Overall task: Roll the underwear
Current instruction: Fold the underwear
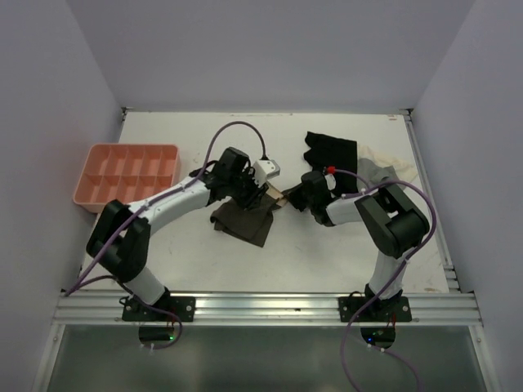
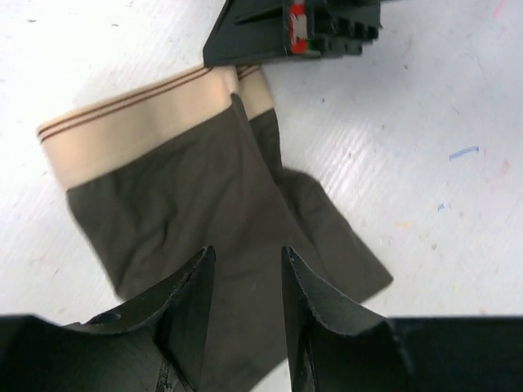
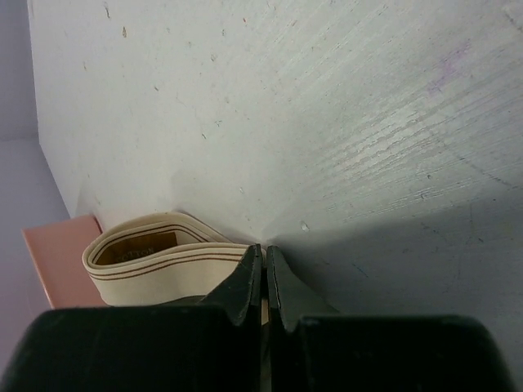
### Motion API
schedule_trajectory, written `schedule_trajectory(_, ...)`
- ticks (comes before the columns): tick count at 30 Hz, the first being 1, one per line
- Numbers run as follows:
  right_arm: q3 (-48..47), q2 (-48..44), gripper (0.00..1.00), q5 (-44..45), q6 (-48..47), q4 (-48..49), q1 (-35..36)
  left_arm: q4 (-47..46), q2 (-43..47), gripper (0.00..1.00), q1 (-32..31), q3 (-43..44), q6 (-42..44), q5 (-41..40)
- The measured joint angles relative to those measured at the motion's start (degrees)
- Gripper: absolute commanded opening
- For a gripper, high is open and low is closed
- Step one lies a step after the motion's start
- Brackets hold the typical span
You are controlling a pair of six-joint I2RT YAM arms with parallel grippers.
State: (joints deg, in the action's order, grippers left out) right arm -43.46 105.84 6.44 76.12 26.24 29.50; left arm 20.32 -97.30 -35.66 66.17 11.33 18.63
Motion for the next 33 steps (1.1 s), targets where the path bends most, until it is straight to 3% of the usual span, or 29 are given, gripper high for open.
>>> schedule_trajectory(7,1.1,-0.8,0.00,0.2,-0.7,0.4,0.0,3.4,11.9,0.43,-1.9,-10.8,3.9,-4.0)
schedule_trajectory(18,3.0,-2.6,0.00,1.6,-0.7,-0.1,0.0,5.2,7.8,0.36,-10.1,-15.3,3.3,-8.9)
schedule_trajectory(28,3.0,-2.7,0.00,1.6,-0.8,-0.2,0.0,4.0,4.1,0.27,-12.0,-14.4,2.5,-11.7)
schedule_trajectory(33,3.0,-2.7,0.00,1.6,-0.7,-0.2,0.0,3.7,4.1,0.27,-12.0,-13.7,1.9,-13.2)
